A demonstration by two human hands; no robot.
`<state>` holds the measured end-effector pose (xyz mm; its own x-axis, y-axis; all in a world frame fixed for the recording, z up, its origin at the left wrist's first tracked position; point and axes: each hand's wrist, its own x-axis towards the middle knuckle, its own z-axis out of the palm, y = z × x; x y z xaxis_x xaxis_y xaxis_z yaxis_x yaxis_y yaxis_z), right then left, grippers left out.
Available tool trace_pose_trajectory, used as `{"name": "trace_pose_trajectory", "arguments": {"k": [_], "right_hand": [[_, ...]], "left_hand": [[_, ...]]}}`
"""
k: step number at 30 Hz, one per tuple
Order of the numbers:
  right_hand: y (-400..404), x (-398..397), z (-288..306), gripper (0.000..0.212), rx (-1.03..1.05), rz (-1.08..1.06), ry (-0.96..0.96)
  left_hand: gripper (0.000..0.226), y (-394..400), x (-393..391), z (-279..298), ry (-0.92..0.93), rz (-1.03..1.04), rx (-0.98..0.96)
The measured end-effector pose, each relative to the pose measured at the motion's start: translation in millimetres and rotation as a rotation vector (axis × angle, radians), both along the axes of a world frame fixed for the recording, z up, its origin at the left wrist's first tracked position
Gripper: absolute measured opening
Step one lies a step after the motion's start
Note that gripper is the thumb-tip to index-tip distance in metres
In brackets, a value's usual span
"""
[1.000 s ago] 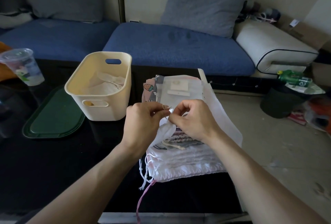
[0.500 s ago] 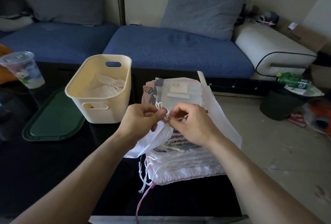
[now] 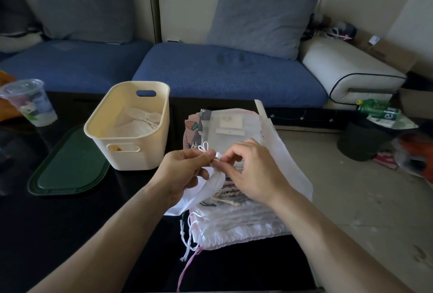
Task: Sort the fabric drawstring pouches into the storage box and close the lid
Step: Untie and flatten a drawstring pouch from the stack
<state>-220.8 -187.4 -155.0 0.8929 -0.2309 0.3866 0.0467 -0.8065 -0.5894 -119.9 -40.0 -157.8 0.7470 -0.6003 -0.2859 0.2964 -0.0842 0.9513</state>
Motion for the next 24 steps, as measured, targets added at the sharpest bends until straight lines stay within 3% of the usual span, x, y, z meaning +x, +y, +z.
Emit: {"name": "trace_pose_trajectory", "arguments": {"k": [6, 11, 15, 24], "right_hand": [[0.7, -4.8, 3.6, 0.019, -0.027, 0.034, 0.253], [0.7, -4.4, 0.1, 0.019, -0.085, 0.017, 0.458], [2.4, -6.0, -4.4, 0.022, -0.158, 0.019, 0.533], [12.7, -7.6, -0.2, 0.045, -0.157, 0.074, 0.692]], "left_hand": [[0.030, -1.7, 3.2, -8.9, -0.045, 0.078, 0.067], [0.030, -2.2, 7.3, -12.9, -0.202, 0.106, 0.174], [0.029, -6.4, 6.4, -16.8, -0.252, 0.049, 0.248], [0.036, -24.1, 8.4, -36.6, -0.210, 0.180, 0.253]]}}
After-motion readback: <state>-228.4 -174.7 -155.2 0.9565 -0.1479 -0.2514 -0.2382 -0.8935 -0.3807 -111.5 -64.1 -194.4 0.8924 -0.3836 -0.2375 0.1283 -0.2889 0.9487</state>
